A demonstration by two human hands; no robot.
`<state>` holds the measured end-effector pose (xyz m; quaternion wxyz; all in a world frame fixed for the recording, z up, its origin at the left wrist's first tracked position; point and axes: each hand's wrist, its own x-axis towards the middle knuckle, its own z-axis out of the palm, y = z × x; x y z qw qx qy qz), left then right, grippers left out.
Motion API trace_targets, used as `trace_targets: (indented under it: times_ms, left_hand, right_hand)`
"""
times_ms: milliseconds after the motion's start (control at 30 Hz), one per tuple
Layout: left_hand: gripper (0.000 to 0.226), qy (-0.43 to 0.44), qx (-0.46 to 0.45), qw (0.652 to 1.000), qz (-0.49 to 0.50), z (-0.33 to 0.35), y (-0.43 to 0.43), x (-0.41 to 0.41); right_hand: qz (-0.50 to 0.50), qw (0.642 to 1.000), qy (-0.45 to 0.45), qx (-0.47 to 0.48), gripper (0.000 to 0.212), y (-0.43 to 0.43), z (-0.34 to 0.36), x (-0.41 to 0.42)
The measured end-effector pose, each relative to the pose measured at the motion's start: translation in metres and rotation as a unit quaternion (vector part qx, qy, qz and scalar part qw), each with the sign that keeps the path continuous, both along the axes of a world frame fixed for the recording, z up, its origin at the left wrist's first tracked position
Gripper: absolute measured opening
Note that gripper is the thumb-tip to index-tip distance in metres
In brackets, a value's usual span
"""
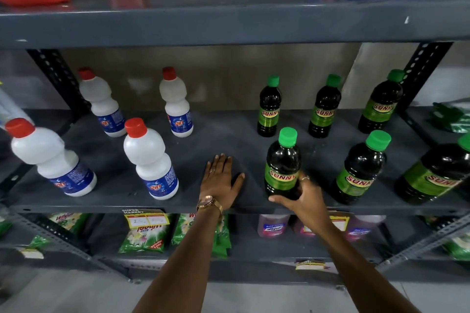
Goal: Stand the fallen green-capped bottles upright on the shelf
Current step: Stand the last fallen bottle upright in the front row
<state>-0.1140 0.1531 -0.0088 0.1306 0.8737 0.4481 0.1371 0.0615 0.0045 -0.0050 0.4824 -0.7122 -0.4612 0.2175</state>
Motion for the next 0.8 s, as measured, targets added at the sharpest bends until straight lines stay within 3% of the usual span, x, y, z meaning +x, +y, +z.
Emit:
trace_targets:
  times_ms: [167, 400, 800]
  left_hand:
    - [0.067, -0.003, 0.004, 1.0, -0.003, 0.0, 0.002, -0.001]
    - [0.067, 0.0, -0.001, 1.0, -0.005, 0.0, 0.001, 0.0]
    - [0.062, -0.018, 0.001, 1.0, 0.012, 0.001, -0.005, 0.001]
  right_hand:
    - [0.03, 0.998, -0.045, -0.038, 0.076, -0.016, -0.007, 0.0]
    - [0.029, 0.996, -0.081, -0.039, 0.078, -0.015, 0.0, -0.005]
    - [0.026, 0.997, -0.068, -0.03, 0.078, -0.014, -0.007, -0.005]
